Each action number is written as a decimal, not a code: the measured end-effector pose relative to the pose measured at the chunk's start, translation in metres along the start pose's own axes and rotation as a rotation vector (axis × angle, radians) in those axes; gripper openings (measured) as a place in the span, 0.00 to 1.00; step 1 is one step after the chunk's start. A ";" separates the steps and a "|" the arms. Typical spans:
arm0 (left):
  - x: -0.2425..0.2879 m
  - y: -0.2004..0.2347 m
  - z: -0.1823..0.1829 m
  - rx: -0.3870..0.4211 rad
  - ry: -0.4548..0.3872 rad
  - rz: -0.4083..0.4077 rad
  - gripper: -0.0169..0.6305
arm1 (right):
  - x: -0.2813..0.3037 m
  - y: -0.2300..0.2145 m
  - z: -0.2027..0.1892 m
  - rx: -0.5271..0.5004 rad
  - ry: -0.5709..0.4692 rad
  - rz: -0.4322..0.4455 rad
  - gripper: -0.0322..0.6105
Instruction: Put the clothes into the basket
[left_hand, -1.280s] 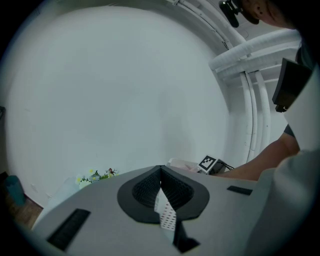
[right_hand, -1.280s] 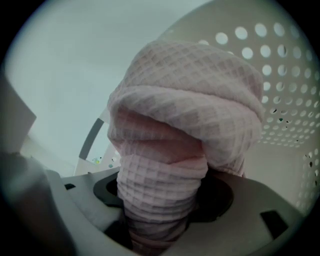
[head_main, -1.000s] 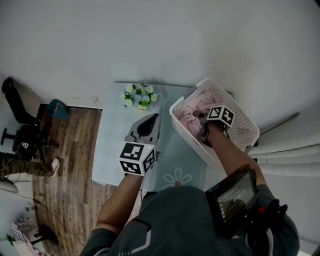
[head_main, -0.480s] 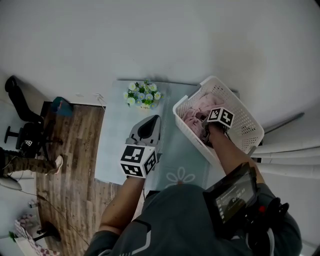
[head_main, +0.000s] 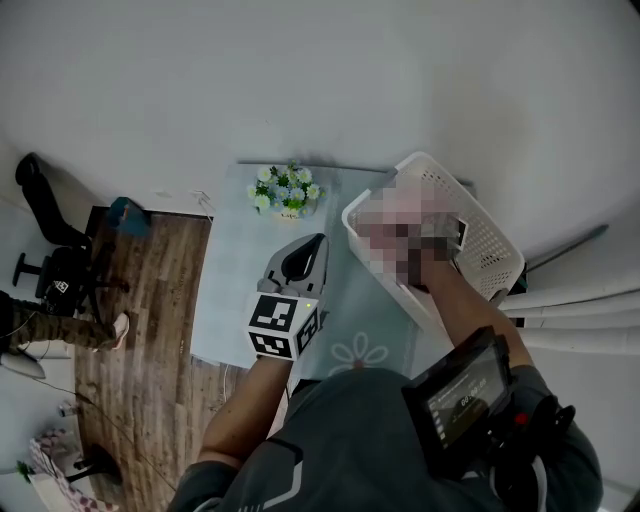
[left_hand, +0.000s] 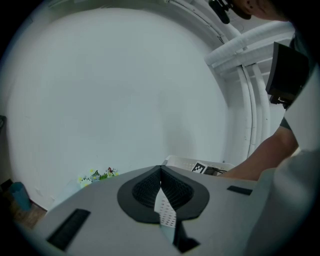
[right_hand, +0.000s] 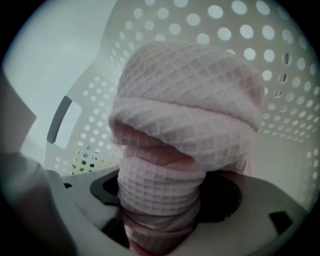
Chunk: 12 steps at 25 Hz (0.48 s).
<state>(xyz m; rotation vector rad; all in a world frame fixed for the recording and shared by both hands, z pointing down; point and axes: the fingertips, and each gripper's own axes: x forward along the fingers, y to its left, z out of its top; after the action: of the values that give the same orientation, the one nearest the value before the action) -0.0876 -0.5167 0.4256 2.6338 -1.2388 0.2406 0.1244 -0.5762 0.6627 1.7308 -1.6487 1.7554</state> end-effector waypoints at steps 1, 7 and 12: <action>-0.002 -0.003 0.001 0.004 -0.004 -0.004 0.04 | -0.004 0.000 0.000 0.007 0.005 -0.001 0.65; -0.013 -0.016 0.006 -0.004 -0.001 0.033 0.04 | -0.047 0.008 0.005 0.068 0.013 0.021 0.65; -0.024 -0.041 0.013 0.006 -0.025 0.020 0.04 | -0.095 0.035 0.010 0.001 -0.030 0.140 0.65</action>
<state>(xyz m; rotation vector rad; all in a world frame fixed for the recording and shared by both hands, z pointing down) -0.0704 -0.4775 0.4019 2.6382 -1.2746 0.2159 0.1332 -0.5451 0.5659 1.6881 -1.8228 1.7973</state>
